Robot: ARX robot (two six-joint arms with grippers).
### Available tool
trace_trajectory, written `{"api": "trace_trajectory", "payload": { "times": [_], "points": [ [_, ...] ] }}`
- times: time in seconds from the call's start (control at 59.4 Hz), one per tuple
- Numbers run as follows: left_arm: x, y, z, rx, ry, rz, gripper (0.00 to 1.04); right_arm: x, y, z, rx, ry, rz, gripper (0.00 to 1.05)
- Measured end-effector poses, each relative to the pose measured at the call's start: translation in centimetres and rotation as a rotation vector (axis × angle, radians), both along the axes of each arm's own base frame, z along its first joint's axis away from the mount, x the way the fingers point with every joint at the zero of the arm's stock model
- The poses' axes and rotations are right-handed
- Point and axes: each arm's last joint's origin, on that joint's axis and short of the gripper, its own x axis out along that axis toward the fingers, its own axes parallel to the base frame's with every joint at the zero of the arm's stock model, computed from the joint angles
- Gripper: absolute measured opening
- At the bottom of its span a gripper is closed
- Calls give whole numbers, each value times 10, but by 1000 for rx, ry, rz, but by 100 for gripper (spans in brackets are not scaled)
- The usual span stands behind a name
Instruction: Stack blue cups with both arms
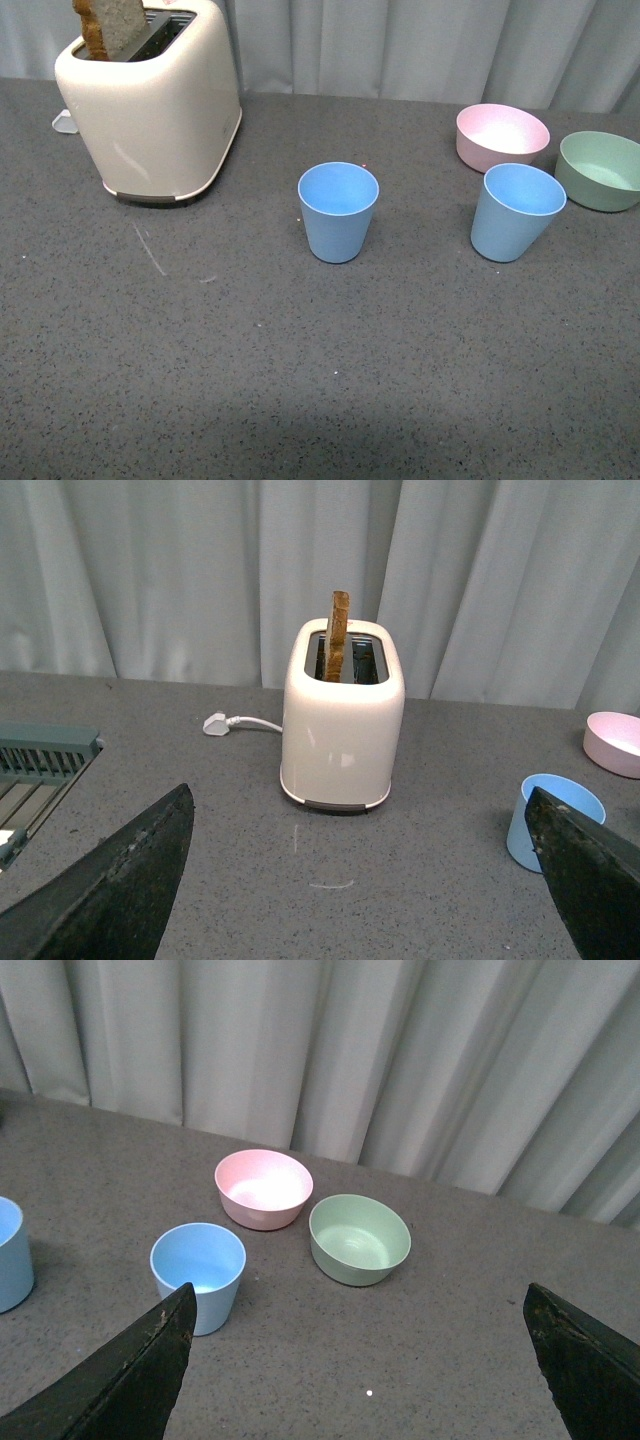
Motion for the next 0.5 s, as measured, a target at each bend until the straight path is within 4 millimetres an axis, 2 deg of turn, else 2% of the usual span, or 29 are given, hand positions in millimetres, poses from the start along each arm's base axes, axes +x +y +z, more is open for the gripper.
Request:
{"api": "trace_trajectory", "payload": {
  "times": [0.219, 0.353, 0.505],
  "points": [
    [0, 0, 0, 0, 0, 0, 98, 82, 2, -26, 115, 349, -18, 95],
    [0, 0, 0, 0, 0, 0, 98, 131, 9, -41, 198, 489, -53, 95],
    [0, 0, 0, 0, 0, 0, 98, 166, 18, -53, 272, 579, -92, 95]
  ]
}}
